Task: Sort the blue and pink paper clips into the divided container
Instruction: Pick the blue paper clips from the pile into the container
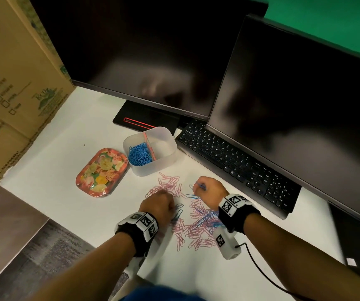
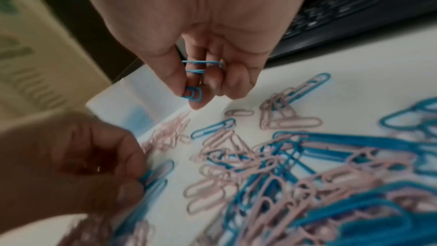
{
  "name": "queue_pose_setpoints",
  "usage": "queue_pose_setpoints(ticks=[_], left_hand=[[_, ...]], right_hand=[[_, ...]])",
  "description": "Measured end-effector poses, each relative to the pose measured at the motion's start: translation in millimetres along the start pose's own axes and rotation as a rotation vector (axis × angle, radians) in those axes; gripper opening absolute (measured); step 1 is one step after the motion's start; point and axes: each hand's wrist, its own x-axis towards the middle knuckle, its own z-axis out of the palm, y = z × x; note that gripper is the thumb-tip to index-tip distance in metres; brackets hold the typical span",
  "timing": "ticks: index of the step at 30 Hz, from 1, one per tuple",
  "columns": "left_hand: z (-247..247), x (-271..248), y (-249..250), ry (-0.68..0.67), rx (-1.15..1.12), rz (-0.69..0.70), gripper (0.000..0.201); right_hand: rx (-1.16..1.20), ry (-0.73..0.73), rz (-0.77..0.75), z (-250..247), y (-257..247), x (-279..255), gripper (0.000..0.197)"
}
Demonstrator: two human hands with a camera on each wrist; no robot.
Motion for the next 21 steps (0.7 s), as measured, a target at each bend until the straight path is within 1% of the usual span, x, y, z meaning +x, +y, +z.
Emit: queue_pose_setpoints(ticks=[2,3,6,7,9,11,13,14,15,16,17,18,19,20,21], left_hand=[[-0.8,2.8,-0.7,-0.009,-0.042,-0.010,0.002],[-2.0,3.2,-0.5,-0.002,-0.076,-0.010,0.003],[-6.9,2.6,1.3,0.063,-0.258,-0.023,0.016],[-8.3,3.0,0.3,0.080,-0.337,-0.046,0.020],[-10.8,3.5,-3.6,0.103,-0.479,-0.074,0.023],[-13.8,4.7,-8.5,0.086,-0.618,-0.083,0.023],[-18.4,5.7,-8.6,0.029,-0.789,-0.127,0.036],[-20.4,6.2,-6.8,-0.008,-0.910,-0.176,0.039],[-21.8,6.2,-5.0,-0.050,-1.042,-0.235,0.038],[-23.8,4.9,-2.9,-0.097,-1.169,-0.292,0.036],[-23.9,4.3,-2.7,-0.145,-1.284,-0.335,0.035],[-24.5,2.8,-2.3,-0.182,-1.371,-0.365,0.033],[-24.0,2.2,-3.2,-0.202,-1.421,-0.386,0.031],[-24.1,1.5,-3.2,-0.210,-1.443,-0.401,0.028],[-24.3,1.0,-2.7,-0.209,-1.451,-0.415,0.025]], right_hand=[[0.125,0.009,0.026,-6.2,2.2,0.8,0.024],[0.206,0.002,0.045,-8.9,1.6,-0.3,0.023],[0.517,-0.026,0.122,-15.3,-3.2,-4.0,0.026],[0.581,-0.036,0.150,-17.3,-4.8,-4.4,0.028],[0.663,-0.034,0.197,-18.4,-6.1,-4.2,0.028],[0.742,-0.020,0.254,-18.4,-8.0,-4.4,0.027],[0.791,-0.016,0.293,-16.7,-9.4,-3.2,0.024],[0.773,-0.022,0.297,-14.9,-9.3,-1.7,0.022],[0.684,-0.036,0.280,-12.4,-9.2,-0.5,0.018],[0.504,-0.051,0.247,-9.6,-9.1,0.6,0.012],[0.266,-0.066,0.199,-7.7,-10.2,0.8,0.004],[0.017,-0.073,0.143,-4.8,-10.3,0.0,0.006],[-0.203,-0.082,0.092,-1.2,-9.5,0.1,0.015],[-0.360,-0.093,0.059,2.0,-10.8,-0.2,0.020],[-0.461,-0.098,0.038,5.1,-12.5,-0.5,0.022]])
